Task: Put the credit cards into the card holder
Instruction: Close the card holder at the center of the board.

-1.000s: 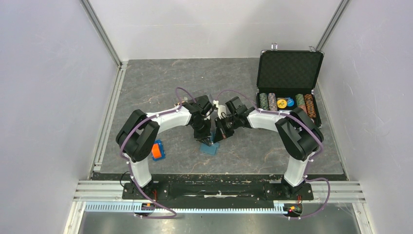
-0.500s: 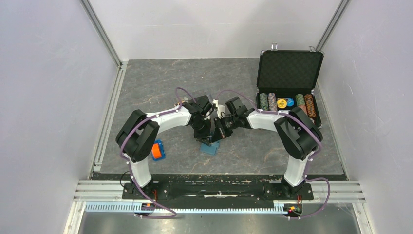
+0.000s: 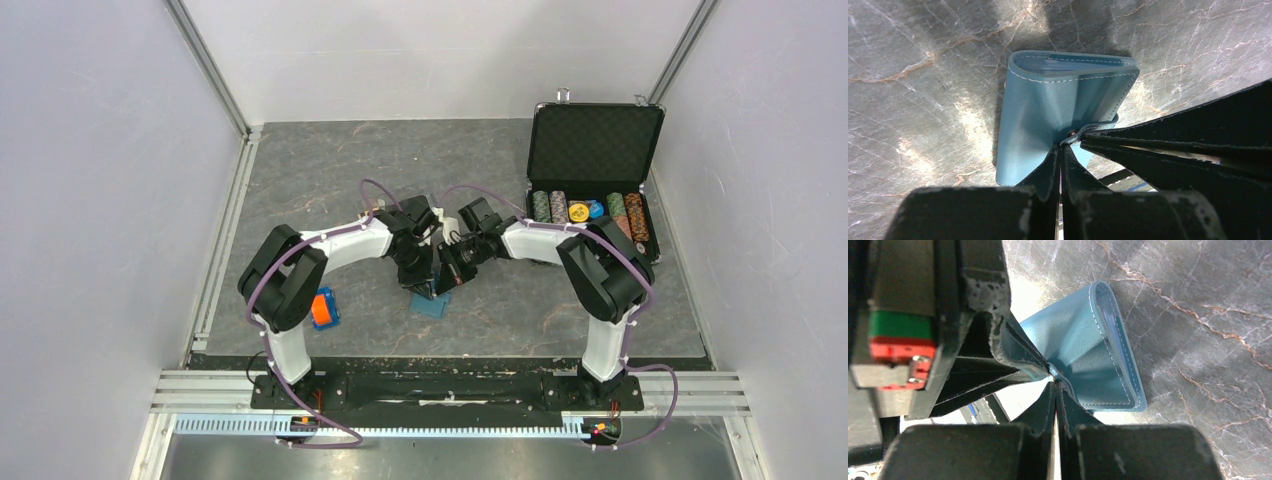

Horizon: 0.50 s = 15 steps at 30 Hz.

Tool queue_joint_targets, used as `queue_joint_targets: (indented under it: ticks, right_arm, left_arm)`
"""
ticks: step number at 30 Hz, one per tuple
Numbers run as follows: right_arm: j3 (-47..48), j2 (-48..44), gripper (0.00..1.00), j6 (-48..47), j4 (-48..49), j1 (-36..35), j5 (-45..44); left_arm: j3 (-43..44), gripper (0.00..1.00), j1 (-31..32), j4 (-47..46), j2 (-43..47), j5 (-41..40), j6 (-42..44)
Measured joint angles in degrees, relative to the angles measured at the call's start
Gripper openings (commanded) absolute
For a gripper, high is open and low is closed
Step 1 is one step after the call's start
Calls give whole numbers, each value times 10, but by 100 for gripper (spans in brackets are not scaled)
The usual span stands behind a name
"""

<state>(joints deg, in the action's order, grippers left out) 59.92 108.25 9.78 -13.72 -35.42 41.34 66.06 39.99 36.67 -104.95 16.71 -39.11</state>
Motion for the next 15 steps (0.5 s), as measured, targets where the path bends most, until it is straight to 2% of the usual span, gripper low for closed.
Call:
queue_joint_targets:
  ticks: [7,15]
  right_arm:
    - [8,-2,0,1,-14,-2,-9]
    - [-39,-40,0,14,41,7,-17]
  left_arm:
    - [1,2,-1,1,-1,3,-1]
    - [1,2,4,-10,9,-2,3]
